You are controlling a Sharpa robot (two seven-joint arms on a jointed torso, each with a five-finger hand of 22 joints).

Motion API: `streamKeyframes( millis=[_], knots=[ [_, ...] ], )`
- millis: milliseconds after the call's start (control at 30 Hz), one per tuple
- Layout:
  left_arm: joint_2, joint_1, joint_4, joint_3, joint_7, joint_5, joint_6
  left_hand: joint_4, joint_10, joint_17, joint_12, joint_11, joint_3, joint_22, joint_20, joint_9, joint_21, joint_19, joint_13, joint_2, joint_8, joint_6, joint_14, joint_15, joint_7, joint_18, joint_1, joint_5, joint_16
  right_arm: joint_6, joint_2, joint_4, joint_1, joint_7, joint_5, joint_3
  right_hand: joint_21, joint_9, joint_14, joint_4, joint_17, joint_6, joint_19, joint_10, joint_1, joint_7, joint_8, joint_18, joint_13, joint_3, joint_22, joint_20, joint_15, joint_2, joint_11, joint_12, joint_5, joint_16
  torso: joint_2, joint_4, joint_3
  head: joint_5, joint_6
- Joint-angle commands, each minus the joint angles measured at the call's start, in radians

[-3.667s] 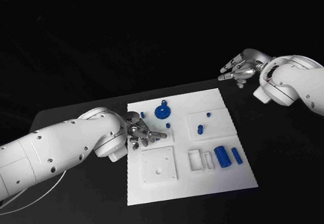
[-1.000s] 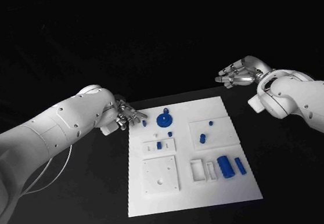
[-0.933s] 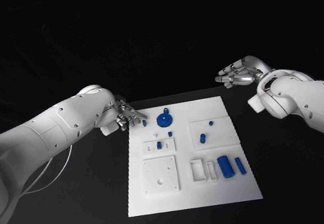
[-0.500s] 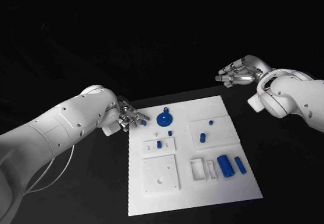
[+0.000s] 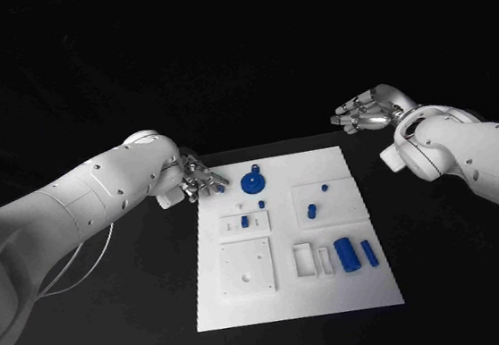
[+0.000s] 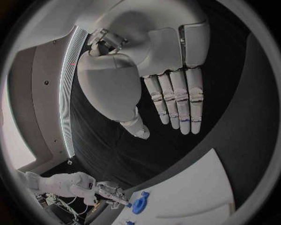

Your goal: Assemble the parts on the task board

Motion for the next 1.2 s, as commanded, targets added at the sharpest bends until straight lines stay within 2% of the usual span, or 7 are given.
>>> streamKeyframes(
  millis=[33,367,733,800,900,1000,1200],
  knots=[
    [0.003,-0.001,-0.001,0.000,0.007,0.007,0.010,-0.009,0.036,-0.002,-0.004,0.006,0.009,0.017,0.004,0.001,-0.001,-0.002,0.001,0.022,0.002,-0.005,-0.005,0.001,0.000,-0.001,0.013,-0.008,0.005,0.012,0.002,-0.001,0.000,0.003,-0.004,0.000,0.000,-0.001,-0.006,0.001,-0.001,-0.001,-0.003,-0.001,0.003,0.006,-0.002,-0.005,-0.001,0.005,-0.001,0.000,0.002,-0.005,0.003,-0.006,0.007,-0.003,0.000,-0.0004,-0.0004,0.001,0.000],
    [0.005,-0.001,-0.001,0.000,0.013,0.028,0.014,-0.061,0.033,-0.007,-0.010,0.005,0.042,0.017,0.003,0.008,-0.001,-0.006,0.000,0.064,0.002,-0.012,-0.009,0.001,-0.003,-0.003,0.099,0.006,0.003,0.024,0.006,-0.003,0.000,0.004,-0.004,0.000,0.000,-0.001,-0.006,0.000,-0.001,-0.001,-0.003,-0.001,0.000,0.006,-0.003,-0.005,-0.001,0.009,-0.001,-0.001,0.002,-0.003,0.003,-0.007,0.009,-0.003,0.000,-0.0005,-0.0007,0.002,0.002],
    [-0.001,-0.001,0.006,0.000,0.024,0.058,-0.004,-0.119,0.038,0.003,-0.008,-0.003,0.057,0.018,-0.002,0.070,0.002,-0.006,0.000,0.068,0.027,0.027,-0.006,-0.005,-0.022,-0.006,0.144,0.009,0.011,0.035,0.007,-0.004,-0.001,0.009,-0.009,0.000,0.001,-0.001,-0.005,-0.003,-0.001,0.003,-0.002,0.002,-0.001,0.005,-0.002,-0.005,-0.001,0.018,-0.001,-0.001,0.001,0.001,0.002,-0.006,0.012,-0.002,0.000,0.0001,-0.0010,0.003,0.003],
    [-0.004,-0.001,0.009,0.000,0.026,0.071,-0.014,-0.139,0.038,0.007,-0.008,-0.003,0.095,0.018,-0.004,0.098,0.003,-0.006,0.000,0.081,0.032,0.027,-0.005,-0.007,-0.024,-0.008,0.167,-0.096,0.013,0.037,0.008,-0.004,-0.001,0.011,-0.015,0.000,0.000,-0.001,-0.005,-0.004,-0.001,0.004,-0.002,0.002,-0.002,0.005,-0.003,-0.005,-0.001,0.021,-0.001,-0.001,0.000,0.001,0.002,-0.007,0.014,-0.002,-0.001,0.0005,-0.0006,0.003,0.004],
    [-0.008,-0.001,0.016,0.000,0.028,0.097,-0.027,-0.156,0.039,0.011,-0.004,-0.005,0.197,0.018,-0.004,0.185,0.007,-0.007,0.001,0.050,0.044,0.024,-0.002,-0.006,-0.024,-0.008,0.134,-0.102,0.016,0.035,0.008,-0.002,-0.001,0.013,-0.032,0.000,0.000,-0.001,-0.005,-0.006,-0.001,0.004,-0.002,0.002,-0.004,0.005,-0.003,-0.005,-0.001,0.025,-0.001,-0.001,0.001,-0.001,0.002,-0.008,0.016,-0.002,-0.001,0.0015,-0.0004,0.003,0.004],
    [-0.013,-0.001,0.024,0.000,0.025,0.130,-0.042,-0.163,0.038,0.007,-0.006,-0.005,0.269,0.018,-0.003,0.251,0.010,-0.009,-0.001,0.022,0.045,0.029,-0.004,-0.006,-0.025,-0.006,0.107,-0.038,0.014,0.035,0.008,0.001,-0.001,0.016,-0.049,0.000,0.000,-0.001,-0.004,-0.007,-0.001,0.005,-0.001,0.003,-0.004,0.004,-0.003,-0.005,-0.001,0.027,-0.001,-0.002,0.000,-0.002,0.001,-0.008,0.018,-0.002,-0.001,0.0015,-0.0008,0.003,0.004],
    [-0.035,0.000,0.063,0.000,0.008,0.197,-0.081,-0.162,0.040,0.007,-0.005,-0.007,0.358,0.018,-0.004,0.348,0.017,-0.011,-0.002,-0.018,0.019,0.041,-0.001,-0.007,-0.029,-0.005,0.067,0.000,0.014,0.037,0.006,0.003,-0.001,0.017,-0.058,0.000,0.000,-0.001,-0.004,-0.007,-0.001,0.005,-0.001,0.003,-0.004,0.004,-0.003,-0.005,-0.001,0.027,-0.001,-0.002,0.000,-0.002,0.001,-0.008,0.018,-0.002,-0.001,0.0002,-0.0002,0.006,0.006]
  ],
)
